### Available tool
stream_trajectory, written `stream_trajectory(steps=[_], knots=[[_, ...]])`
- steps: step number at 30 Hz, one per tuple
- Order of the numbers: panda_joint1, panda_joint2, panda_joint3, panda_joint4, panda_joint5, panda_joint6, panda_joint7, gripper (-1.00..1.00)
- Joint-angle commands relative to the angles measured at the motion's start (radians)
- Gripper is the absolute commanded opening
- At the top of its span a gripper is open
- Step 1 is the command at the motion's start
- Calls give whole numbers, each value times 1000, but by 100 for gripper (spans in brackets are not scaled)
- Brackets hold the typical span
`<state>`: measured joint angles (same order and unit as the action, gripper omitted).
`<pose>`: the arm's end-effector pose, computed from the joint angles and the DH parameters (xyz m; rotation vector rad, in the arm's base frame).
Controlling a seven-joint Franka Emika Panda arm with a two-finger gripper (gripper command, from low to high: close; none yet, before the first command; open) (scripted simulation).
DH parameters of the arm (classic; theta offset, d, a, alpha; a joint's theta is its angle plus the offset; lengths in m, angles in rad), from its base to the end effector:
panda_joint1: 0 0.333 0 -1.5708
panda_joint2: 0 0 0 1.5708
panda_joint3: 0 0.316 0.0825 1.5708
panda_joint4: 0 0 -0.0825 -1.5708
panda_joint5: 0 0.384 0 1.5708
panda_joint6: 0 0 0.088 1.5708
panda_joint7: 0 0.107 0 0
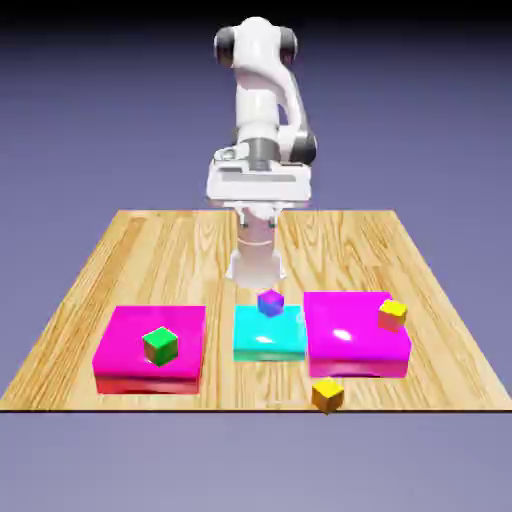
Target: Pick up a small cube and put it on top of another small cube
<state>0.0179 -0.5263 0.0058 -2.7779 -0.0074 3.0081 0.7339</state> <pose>0.4002 0.0101 0.4527 -2.5301 0.9277 -0.9985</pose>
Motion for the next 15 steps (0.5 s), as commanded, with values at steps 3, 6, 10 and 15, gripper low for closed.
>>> stream_trajectory(steps=[3, 6, 10, 15], knots=[[15, 109, 15, 80, -18, -72, -18, 0], [29, 217, 29, 160, -37, -144, -35, 0], [49, 362, 48, 267, -62, -239, -59, 0], [73, 544, 73, 400, -92, -359, -88, 0]])
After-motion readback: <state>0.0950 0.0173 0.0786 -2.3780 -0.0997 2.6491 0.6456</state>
